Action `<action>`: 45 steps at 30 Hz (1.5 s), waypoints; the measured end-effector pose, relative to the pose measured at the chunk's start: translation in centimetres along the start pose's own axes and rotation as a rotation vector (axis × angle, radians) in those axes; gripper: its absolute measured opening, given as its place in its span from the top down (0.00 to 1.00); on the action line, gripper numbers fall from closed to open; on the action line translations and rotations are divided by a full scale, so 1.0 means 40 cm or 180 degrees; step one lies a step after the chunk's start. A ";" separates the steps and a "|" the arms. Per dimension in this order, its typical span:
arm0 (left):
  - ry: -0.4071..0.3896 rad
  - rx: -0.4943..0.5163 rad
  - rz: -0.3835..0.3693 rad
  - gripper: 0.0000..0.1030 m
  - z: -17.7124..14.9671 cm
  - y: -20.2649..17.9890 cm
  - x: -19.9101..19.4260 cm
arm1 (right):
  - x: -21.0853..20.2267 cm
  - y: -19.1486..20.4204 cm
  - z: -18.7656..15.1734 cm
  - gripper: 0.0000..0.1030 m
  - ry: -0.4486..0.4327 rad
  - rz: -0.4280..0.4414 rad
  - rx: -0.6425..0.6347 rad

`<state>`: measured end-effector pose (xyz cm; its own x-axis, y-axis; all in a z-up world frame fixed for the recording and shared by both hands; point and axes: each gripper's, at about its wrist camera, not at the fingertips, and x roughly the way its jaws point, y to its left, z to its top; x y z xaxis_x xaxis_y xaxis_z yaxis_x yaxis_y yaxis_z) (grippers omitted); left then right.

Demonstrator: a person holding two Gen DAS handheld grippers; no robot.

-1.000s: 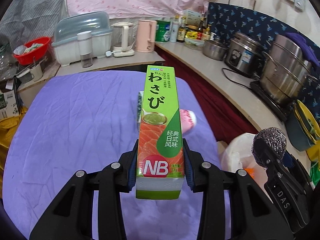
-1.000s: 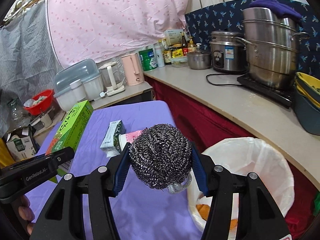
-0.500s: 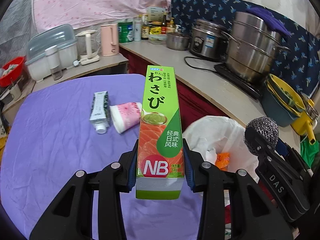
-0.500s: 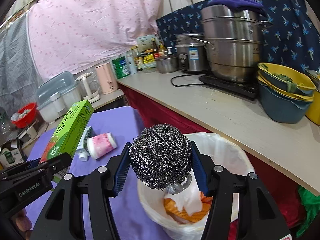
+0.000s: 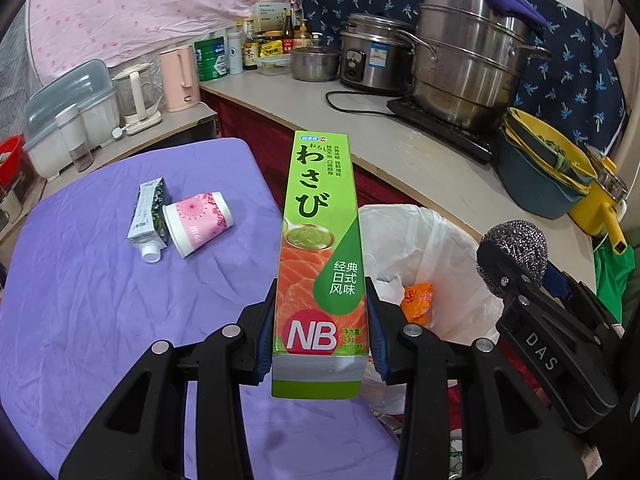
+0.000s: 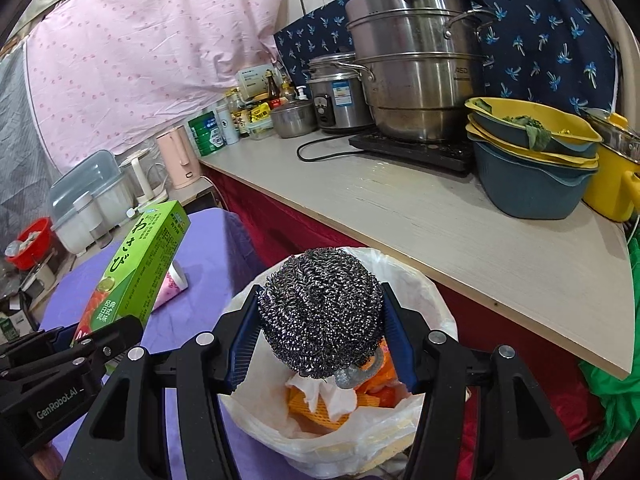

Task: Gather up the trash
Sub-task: 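Carry the wasabi box and scrubber over the bin and open both tools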

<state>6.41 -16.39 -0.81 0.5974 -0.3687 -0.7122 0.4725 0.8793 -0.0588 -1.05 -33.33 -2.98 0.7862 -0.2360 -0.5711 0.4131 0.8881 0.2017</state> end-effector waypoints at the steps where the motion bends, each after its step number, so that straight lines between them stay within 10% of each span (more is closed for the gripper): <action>1: 0.0021 0.0015 -0.0006 0.64 -0.002 -0.008 0.007 | 0.000 -0.005 -0.004 0.47 0.0009 -0.0009 0.0010; 45: 0.0233 0.0115 -0.0096 0.51 -0.023 -0.031 0.084 | 0.035 -0.013 -0.007 0.32 0.0039 -0.0096 0.0091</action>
<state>7.22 -18.43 -3.78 0.5342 -0.3705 -0.7598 0.5134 0.8563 -0.0566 -0.29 -34.02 -4.09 0.7676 -0.2576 -0.5869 0.4496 0.8690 0.2066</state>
